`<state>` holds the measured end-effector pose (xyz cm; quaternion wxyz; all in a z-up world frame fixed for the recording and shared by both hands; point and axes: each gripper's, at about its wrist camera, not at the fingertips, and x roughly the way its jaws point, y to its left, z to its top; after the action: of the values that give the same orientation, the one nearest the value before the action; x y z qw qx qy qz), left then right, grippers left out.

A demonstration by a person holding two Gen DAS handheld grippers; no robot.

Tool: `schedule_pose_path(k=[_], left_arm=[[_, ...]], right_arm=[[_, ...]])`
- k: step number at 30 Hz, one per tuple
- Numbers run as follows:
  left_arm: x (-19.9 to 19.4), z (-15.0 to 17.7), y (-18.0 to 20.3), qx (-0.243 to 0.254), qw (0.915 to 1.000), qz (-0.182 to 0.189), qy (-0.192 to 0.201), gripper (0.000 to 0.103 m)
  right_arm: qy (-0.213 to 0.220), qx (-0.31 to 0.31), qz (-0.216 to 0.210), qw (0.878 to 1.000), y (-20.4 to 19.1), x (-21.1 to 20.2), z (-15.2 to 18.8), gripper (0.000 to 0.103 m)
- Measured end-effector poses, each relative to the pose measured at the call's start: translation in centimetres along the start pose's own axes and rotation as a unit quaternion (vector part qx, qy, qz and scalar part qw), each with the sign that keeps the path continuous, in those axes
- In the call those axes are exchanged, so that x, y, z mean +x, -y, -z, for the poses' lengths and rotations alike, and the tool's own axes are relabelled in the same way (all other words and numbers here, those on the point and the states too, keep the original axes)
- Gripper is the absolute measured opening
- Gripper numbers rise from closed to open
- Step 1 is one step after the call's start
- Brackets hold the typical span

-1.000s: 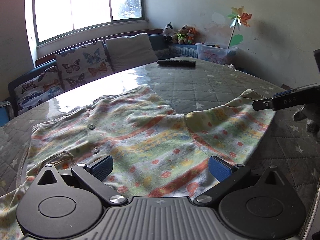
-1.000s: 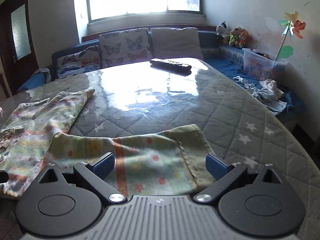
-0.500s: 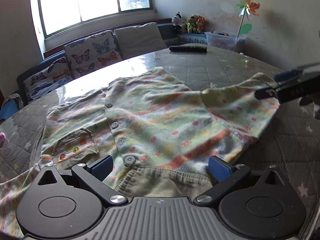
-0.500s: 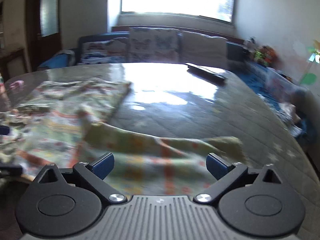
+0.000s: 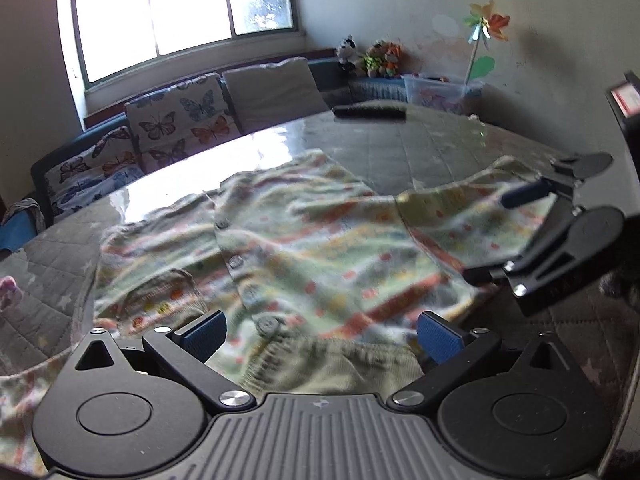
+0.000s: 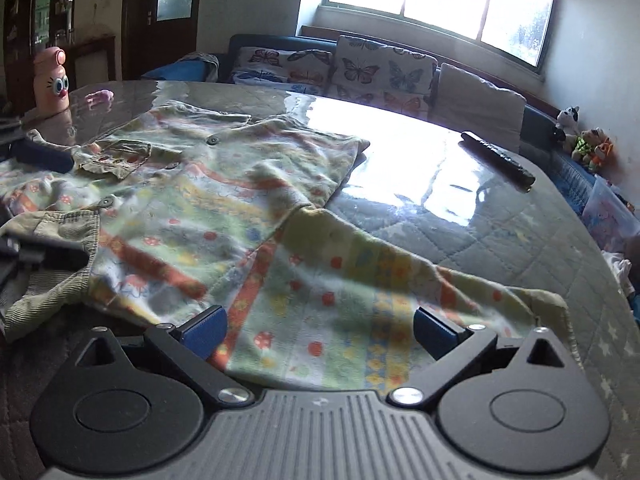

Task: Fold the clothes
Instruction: 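Lay the held sleeve flat across the shirt and open the right gripper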

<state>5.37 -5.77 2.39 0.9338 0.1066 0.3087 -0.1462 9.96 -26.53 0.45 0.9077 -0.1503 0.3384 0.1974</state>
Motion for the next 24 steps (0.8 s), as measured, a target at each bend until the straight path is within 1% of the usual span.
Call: schedule_pose_path(k=[3, 5, 10, 11, 13, 15, 17, 19, 22, 24], left_arm=[[0.8, -0.4, -0.7, -0.011, 0.9998, -0.015, -0.002, 0.103], [1.7, -0.3, -1.0, -0.013, 0.9995, -0.025, -0.012, 0.103], [2.6, 0.7, -0.9, -0.008, 0.9992, -0.023, -0.032, 0.103], [2.7, 0.9, -0.8, -0.007, 0.9991, -0.023, -0.034, 0.103], [2.7, 1.1, -0.9, -0.008, 0.9991, -0.021, -0.036, 0.103], [2.8, 1.2, -0.9, -0.01, 0.9991, -0.019, -0.038, 0.103], [2.8, 1.3, -1.0, -0.012, 0.999, -0.018, -0.039, 0.103], [2.9, 1.4, -1.1, -0.013, 0.999, -0.016, -0.04, 0.103], [3.0, 1.5, -1.0, -0.014, 0.999, -0.014, -0.041, 0.103], [2.8, 1.2, -1.0, -0.013, 0.9991, -0.014, -0.038, 0.103]], right_arm=[[0.015, 0.015, 0.002, 1.0, 0.7, 0.5, -1.3, 0.101], [0.025, 0.029, 0.003, 0.999, 1.2, 1.2, -2.3, 0.101], [0.033, 0.055, 0.023, 0.998, 2.1, 4.1, -4.5, 0.101], [0.029, 0.054, 0.029, 0.998, 2.1, 4.5, -4.6, 0.101], [0.012, 0.042, 0.057, 0.997, 2.1, 6.0, -4.7, 0.101], [0.009, 0.05, 0.056, 0.997, 2.6, 6.3, -4.5, 0.103], [0.008, 0.064, 0.05, 0.997, 3.2, 6.3, -4.3, 0.103], [0.021, 0.075, 0.044, 0.996, 3.6, 5.5, -4.0, 0.103], [0.023, 0.076, 0.056, 0.995, 3.9, 5.2, -3.9, 0.103], [0.015, 0.08, 0.056, 0.995, 4.1, 6.0, -3.6, 0.103]])
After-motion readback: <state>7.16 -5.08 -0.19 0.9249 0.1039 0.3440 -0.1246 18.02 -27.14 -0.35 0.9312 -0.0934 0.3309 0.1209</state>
